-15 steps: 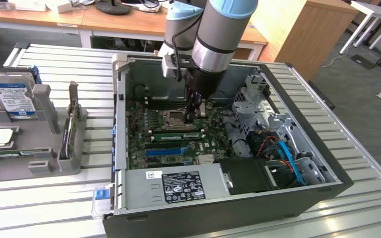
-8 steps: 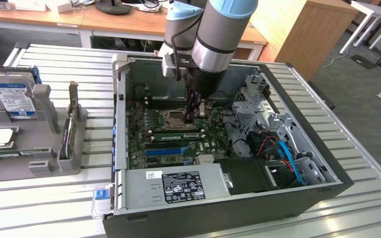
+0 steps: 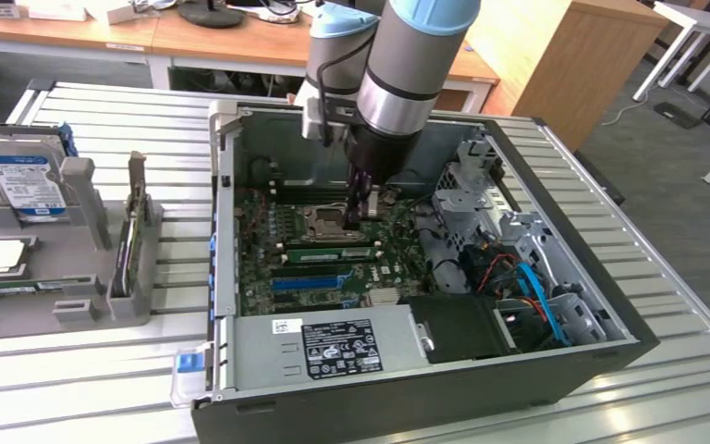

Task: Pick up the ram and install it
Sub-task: 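Press down the ram until it locks into place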

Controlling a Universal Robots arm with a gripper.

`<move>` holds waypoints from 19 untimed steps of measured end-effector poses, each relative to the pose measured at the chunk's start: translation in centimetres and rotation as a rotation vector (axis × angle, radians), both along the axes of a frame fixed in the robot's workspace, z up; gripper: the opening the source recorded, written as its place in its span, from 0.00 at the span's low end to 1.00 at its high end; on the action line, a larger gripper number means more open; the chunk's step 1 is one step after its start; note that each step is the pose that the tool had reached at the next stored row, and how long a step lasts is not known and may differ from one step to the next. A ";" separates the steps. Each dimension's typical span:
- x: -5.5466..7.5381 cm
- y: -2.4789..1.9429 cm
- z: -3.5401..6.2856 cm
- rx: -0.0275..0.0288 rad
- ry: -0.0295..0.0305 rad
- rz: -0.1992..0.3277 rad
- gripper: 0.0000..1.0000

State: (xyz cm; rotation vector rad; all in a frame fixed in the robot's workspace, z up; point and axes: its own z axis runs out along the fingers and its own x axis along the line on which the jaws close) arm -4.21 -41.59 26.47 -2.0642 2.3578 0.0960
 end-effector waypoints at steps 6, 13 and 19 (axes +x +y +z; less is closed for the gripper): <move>0.0 0.00 -0.01 0.0000 0.0001 -0.076 0.11; 0.0 0.00 -0.02 0.0000 0.0001 -0.159 0.11; 0.0 0.00 -0.02 0.0001 0.0000 -0.223 0.11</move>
